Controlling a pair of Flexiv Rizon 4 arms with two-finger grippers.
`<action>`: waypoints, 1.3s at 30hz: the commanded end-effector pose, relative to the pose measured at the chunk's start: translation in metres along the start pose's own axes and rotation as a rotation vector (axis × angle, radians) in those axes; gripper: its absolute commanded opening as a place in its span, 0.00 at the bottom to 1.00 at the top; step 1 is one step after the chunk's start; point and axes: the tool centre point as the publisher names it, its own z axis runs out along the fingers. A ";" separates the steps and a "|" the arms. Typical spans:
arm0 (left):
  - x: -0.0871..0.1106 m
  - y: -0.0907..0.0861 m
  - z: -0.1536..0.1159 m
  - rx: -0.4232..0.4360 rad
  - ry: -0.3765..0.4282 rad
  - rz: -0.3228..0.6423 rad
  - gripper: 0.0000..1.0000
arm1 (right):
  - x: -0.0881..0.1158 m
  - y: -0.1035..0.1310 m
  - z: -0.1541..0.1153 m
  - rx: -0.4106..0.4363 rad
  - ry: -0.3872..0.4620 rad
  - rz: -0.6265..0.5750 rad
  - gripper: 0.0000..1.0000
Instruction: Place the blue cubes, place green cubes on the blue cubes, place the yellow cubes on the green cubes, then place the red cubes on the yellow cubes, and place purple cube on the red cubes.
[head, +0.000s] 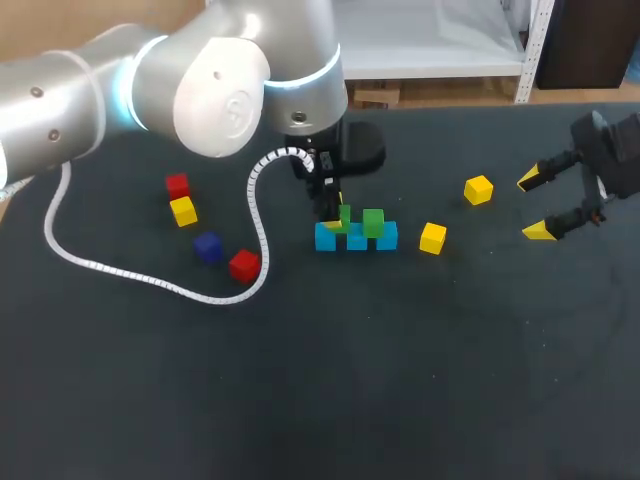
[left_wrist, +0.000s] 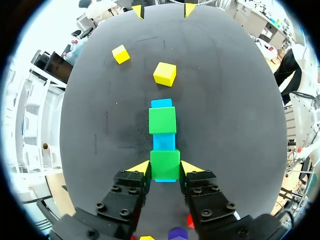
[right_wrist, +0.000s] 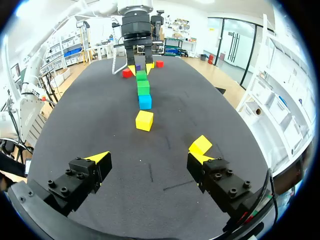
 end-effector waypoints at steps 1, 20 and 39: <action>-0.003 0.003 0.001 0.009 -0.002 0.009 0.00 | 0.000 0.000 0.000 0.000 -0.002 -0.001 1.00; -0.005 0.001 0.007 0.024 -0.005 0.014 0.00 | 0.000 0.000 0.000 0.000 -0.002 -0.001 1.00; -0.001 0.004 0.009 0.028 -0.006 0.010 0.00 | 0.000 0.000 0.000 0.000 -0.002 -0.001 1.00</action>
